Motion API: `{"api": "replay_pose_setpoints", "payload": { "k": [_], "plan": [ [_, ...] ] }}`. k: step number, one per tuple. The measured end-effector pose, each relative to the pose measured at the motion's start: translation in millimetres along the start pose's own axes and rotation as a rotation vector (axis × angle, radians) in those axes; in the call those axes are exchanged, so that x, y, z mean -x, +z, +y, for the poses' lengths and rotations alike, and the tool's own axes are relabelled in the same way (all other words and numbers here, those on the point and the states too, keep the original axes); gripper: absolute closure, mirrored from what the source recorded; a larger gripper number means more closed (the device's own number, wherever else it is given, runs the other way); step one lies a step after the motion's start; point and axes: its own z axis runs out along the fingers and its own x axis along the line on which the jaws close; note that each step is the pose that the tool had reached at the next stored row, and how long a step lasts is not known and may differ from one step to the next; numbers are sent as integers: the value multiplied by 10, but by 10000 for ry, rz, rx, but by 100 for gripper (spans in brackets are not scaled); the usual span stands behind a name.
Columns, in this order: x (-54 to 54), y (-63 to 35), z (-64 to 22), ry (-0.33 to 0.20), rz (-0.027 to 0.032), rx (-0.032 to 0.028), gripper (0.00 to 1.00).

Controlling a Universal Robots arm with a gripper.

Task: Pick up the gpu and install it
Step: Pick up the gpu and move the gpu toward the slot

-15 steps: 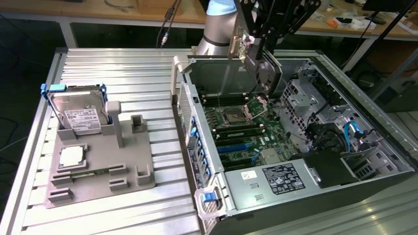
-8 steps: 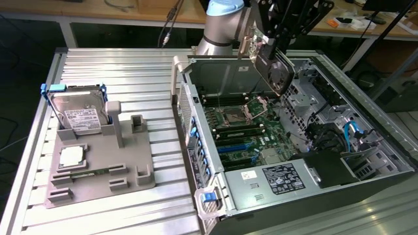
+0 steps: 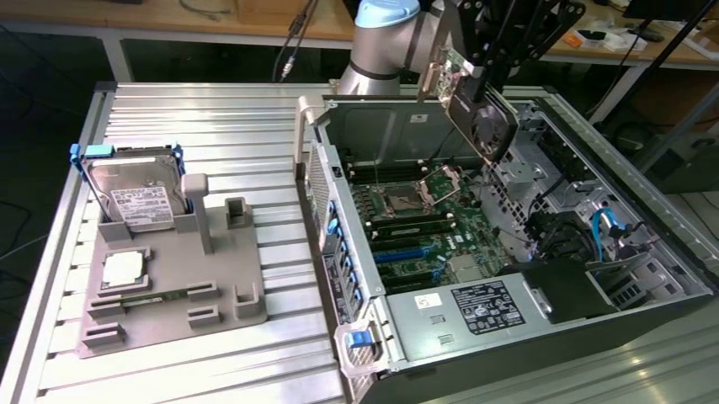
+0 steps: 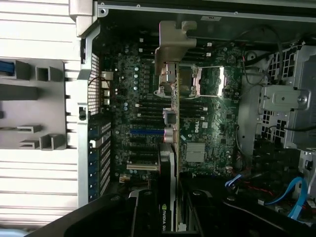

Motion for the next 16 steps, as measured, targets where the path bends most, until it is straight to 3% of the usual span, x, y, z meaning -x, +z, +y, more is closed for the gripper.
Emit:
{"api": "replay_pose_setpoints", "payload": {
  "k": [16],
  "plan": [
    [340,9,-15,0,25,1,73]
  ]
}}
